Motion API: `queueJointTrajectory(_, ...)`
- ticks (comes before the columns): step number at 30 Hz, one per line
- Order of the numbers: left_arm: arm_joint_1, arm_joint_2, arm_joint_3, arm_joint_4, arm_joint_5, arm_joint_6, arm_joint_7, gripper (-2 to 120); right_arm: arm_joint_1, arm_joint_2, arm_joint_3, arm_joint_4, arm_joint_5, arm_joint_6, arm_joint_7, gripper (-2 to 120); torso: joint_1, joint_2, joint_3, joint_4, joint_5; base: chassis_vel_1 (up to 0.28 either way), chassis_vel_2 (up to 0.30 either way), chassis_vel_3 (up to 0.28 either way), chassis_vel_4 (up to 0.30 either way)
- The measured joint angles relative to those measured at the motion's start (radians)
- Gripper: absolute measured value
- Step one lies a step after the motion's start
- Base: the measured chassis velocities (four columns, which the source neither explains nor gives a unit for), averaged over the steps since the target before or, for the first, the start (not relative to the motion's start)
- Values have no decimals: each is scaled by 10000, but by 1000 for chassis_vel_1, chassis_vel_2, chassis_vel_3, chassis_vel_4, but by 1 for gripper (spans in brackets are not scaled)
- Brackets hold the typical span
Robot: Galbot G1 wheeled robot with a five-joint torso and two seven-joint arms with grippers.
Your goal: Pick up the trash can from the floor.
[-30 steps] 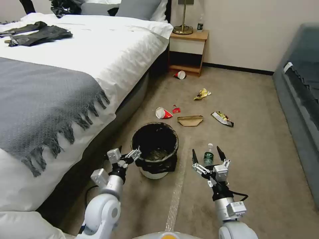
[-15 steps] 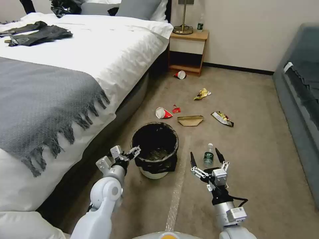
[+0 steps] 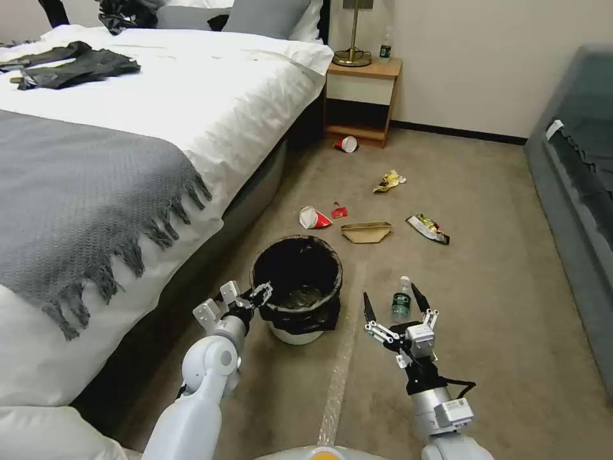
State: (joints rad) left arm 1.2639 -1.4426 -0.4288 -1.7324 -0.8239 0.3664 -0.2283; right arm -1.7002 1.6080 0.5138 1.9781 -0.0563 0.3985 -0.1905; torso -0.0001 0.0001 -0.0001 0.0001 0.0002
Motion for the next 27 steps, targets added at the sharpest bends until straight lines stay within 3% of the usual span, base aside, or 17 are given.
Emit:
queueJointTrajectory(11,218,40,-38,10,389,-528,77,9,51,0,-46,-42,73,-95,37,100,0,0,0,2,0,0,0,0,0)
queueJointTrajectory(19,347,22,-31,-113,668,-699,167,7,20,0,-51,51,96,-128,44,100,1,-1,2,-1,-4,0,0,0,0)
queueJointTrajectory(25,758,53,62,-689,1431,-1458,390,7,-7,0,-38,95,101,-150,66,100,2,-1,3,-6,-9,0,0,0,0)
queueJointTrajectory(27,1087,167,58,-1123,2014,-2117,541,6,6,0,-37,95,102,-152,78,100,2,-1,3,-3,-7,0,0,0,0)
